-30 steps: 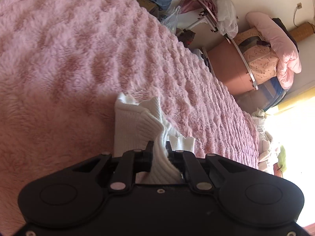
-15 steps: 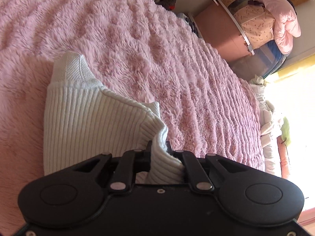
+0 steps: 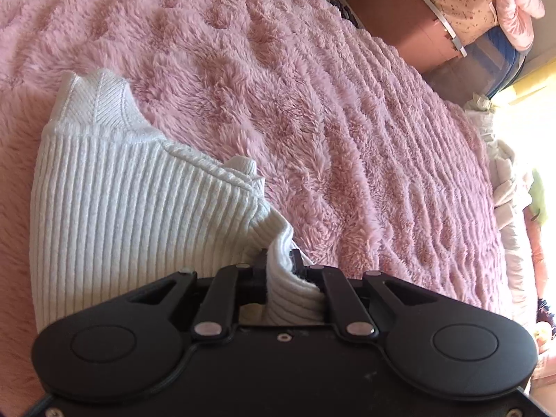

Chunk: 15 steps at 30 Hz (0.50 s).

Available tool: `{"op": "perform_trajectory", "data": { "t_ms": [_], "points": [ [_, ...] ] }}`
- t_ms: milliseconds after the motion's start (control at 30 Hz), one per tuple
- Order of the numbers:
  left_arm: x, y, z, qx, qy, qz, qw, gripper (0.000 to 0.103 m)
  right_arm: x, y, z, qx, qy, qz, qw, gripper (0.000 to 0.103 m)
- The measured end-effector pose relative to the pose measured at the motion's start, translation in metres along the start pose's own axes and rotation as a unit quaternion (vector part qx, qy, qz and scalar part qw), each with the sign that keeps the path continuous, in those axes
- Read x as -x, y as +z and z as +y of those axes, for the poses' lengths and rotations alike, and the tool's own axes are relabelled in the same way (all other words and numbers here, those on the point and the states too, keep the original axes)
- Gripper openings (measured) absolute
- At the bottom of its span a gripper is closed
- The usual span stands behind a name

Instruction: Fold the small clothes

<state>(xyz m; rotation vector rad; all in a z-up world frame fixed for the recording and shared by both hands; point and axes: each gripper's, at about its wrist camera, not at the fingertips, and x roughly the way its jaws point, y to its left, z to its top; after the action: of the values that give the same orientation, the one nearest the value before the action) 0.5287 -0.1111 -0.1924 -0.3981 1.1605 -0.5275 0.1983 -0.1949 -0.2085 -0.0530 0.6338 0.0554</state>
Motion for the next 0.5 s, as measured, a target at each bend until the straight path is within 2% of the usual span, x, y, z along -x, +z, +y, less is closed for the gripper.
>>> {"op": "perform_trajectory", "data": {
  "t_ms": [33,100,133,200,233,300,400,500],
  "points": [
    [-0.002,0.000,-0.005,-0.008,0.006,0.001,1.0000,0.008,-0.001,-0.002,-0.002,-0.003,0.000,0.001,1.000,0.011],
    [-0.006,0.001,-0.013,-0.018,0.022,-0.002,0.9996,0.019,-0.003,-0.004,-0.005,-0.009,0.002,0.005,1.000,0.011],
    [-0.006,0.001,-0.017,-0.022,0.027,-0.007,0.9994,0.020,-0.004,-0.004,-0.006,-0.010,0.004,0.007,1.000,0.012],
    [-0.005,0.001,-0.025,-0.033,0.038,-0.011,0.9987,0.024,-0.002,-0.005,-0.010,-0.018,0.000,0.002,1.000,0.015],
    [-0.003,0.001,-0.028,-0.035,0.043,-0.013,0.9984,0.025,-0.001,-0.005,-0.012,-0.021,-0.001,0.003,1.000,0.020],
    [0.008,0.001,-0.034,-0.041,0.036,-0.021,0.9983,0.025,0.001,-0.005,-0.017,-0.027,0.003,0.009,1.000,0.023],
    [0.040,0.002,-0.041,-0.050,0.008,-0.061,0.9969,0.027,0.006,0.000,-0.031,-0.062,0.021,0.019,0.998,0.023],
    [0.078,-0.002,-0.044,-0.052,-0.006,-0.086,0.9949,0.032,0.017,0.009,-0.047,-0.087,0.031,0.006,0.996,0.024]
  ]
}}
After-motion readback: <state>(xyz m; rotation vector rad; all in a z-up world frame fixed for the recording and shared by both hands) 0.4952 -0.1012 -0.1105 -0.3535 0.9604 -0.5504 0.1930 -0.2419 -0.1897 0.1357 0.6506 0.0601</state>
